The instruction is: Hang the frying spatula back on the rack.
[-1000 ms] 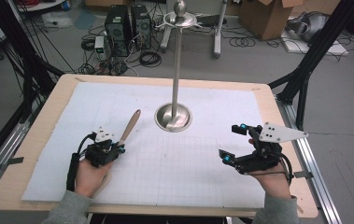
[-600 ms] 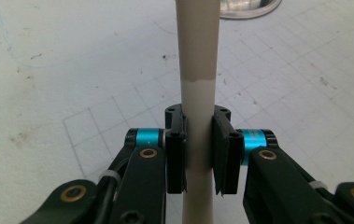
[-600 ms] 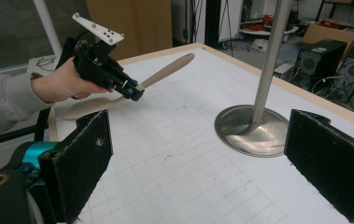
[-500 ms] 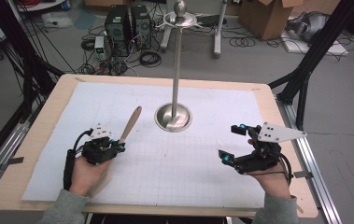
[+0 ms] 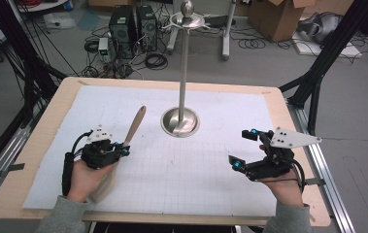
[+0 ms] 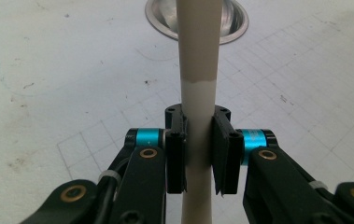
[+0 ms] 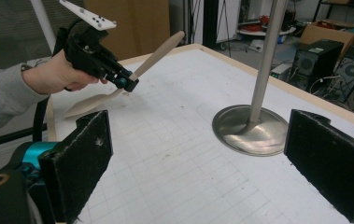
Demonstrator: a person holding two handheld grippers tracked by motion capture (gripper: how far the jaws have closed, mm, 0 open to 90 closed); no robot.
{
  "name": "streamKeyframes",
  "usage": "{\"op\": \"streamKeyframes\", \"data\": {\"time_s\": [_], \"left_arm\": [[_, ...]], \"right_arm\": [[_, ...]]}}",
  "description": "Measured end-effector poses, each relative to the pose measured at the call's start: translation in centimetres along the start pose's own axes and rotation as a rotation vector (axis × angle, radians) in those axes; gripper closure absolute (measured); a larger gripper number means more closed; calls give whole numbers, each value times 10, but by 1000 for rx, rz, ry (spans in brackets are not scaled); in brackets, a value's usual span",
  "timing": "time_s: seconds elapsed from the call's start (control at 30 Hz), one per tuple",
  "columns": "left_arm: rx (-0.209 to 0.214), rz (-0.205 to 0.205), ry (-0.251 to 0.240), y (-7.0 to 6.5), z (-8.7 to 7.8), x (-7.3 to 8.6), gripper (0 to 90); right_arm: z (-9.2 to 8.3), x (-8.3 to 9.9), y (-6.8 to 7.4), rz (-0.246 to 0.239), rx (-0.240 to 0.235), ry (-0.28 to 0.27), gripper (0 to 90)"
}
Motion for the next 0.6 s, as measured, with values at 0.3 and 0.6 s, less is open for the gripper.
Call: {"op": "streamKeyframes", "data": {"time_s": [0.3, 0.6], "left_arm": [[21, 1, -30, -3, -10, -10, 774], [18, 2, -65, 0, -22, -23, 774]], "right_arm": [[1, 0, 0, 4, -5, 4, 69], [1, 1, -1, 7, -3, 3, 69]]}}
Point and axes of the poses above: each handheld gripper's, and its own axes: z roughly forward along the jaws, x roughly out of its underside, y roughly to its left, the point moved 10 cm from there along z, roughly forward along the jaws, and after that the axes turned 8 degrees about -z, right-handed, at the moved point
